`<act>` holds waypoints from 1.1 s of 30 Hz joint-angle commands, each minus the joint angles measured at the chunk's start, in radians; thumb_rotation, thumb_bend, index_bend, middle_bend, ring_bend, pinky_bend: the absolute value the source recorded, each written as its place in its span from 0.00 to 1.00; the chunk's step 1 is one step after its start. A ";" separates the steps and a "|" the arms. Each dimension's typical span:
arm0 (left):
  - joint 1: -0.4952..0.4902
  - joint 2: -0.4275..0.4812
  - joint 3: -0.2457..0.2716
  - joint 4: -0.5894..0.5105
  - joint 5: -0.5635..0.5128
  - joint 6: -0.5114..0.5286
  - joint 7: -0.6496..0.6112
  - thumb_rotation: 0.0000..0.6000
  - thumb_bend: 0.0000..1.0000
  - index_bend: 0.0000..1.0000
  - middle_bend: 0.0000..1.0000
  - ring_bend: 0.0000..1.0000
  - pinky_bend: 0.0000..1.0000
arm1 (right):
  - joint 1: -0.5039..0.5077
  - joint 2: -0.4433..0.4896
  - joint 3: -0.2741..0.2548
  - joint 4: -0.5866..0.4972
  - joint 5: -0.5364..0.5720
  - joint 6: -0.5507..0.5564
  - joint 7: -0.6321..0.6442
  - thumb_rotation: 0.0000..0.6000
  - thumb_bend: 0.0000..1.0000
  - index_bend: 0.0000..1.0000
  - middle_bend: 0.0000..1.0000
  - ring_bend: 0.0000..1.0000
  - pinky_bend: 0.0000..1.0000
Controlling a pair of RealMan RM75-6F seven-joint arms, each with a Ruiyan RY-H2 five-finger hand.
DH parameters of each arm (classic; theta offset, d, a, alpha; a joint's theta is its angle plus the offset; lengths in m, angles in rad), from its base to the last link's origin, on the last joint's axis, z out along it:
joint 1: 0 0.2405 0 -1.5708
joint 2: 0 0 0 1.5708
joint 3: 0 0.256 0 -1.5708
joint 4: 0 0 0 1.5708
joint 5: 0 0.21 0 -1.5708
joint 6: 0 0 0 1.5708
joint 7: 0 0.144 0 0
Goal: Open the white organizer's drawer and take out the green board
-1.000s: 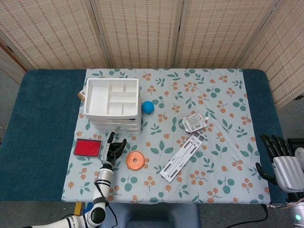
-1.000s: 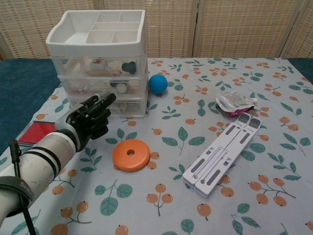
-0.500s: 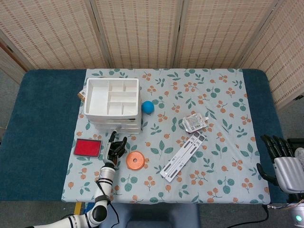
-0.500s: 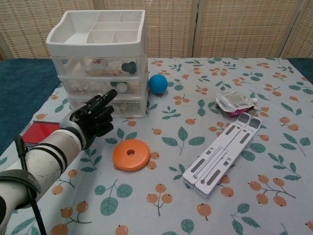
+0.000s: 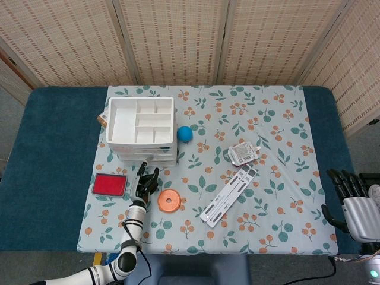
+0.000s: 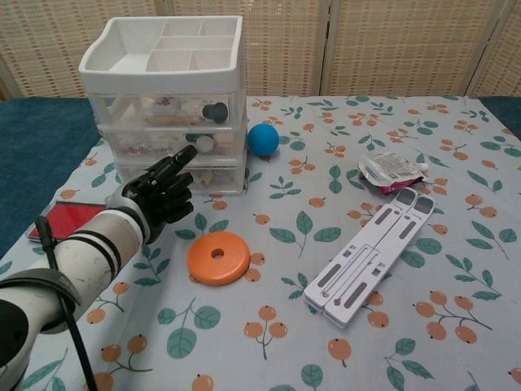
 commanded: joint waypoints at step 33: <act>-0.032 -0.009 -0.048 0.040 -0.056 -0.029 0.026 1.00 0.36 0.32 0.97 1.00 1.00 | -0.003 -0.003 0.001 0.001 0.004 -0.004 -0.001 1.00 0.41 0.00 0.07 0.00 0.02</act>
